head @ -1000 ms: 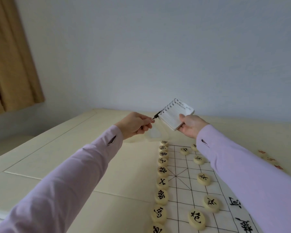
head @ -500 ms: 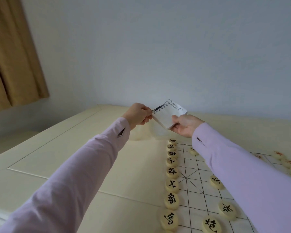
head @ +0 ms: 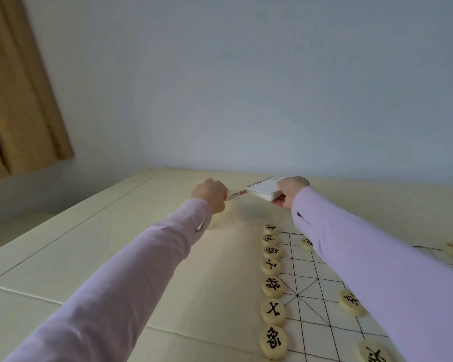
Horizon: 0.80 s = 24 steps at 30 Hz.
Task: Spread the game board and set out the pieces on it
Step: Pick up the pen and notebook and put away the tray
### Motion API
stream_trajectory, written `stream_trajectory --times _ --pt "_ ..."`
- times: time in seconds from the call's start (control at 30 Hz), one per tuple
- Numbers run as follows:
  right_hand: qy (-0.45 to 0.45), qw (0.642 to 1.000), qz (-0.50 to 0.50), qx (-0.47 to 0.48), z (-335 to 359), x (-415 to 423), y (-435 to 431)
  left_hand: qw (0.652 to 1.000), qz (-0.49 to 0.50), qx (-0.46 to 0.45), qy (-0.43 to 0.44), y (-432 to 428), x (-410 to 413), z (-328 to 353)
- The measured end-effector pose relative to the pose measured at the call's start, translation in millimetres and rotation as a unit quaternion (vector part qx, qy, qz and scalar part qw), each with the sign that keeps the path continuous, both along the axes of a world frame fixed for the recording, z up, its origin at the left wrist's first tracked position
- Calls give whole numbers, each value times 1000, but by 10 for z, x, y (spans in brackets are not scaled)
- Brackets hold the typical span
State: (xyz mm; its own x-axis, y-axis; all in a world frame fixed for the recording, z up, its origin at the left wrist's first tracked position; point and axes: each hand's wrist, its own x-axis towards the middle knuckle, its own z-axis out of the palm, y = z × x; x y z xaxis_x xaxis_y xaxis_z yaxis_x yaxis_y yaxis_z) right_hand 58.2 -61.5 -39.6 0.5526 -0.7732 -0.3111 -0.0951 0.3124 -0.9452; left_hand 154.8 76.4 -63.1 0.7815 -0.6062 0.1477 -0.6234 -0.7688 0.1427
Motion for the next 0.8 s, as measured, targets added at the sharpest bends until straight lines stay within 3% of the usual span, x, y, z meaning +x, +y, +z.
stream_trajectory --times 0.13,0.23,0.37,0.6,0.7,0.8 --pt "15 1000 15 -9 -26 11 -28 995 80 37 -50 87 99 24" --pt "30 999 14 -16 6 63 -84 995 66 35 -65 44 225 72" --pt "31 999 35 -22 29 205 -195 998 11 53 -18 -264 459 34" --pt "-18 999 24 36 31 441 -449 984 48 156 67 -613 910 81" --pt "6 1000 27 7 -64 516 -551 969 36 231 80 -646 963 138" --pt "26 999 32 -3 -93 544 -580 966 27 239 95 -668 1035 142"
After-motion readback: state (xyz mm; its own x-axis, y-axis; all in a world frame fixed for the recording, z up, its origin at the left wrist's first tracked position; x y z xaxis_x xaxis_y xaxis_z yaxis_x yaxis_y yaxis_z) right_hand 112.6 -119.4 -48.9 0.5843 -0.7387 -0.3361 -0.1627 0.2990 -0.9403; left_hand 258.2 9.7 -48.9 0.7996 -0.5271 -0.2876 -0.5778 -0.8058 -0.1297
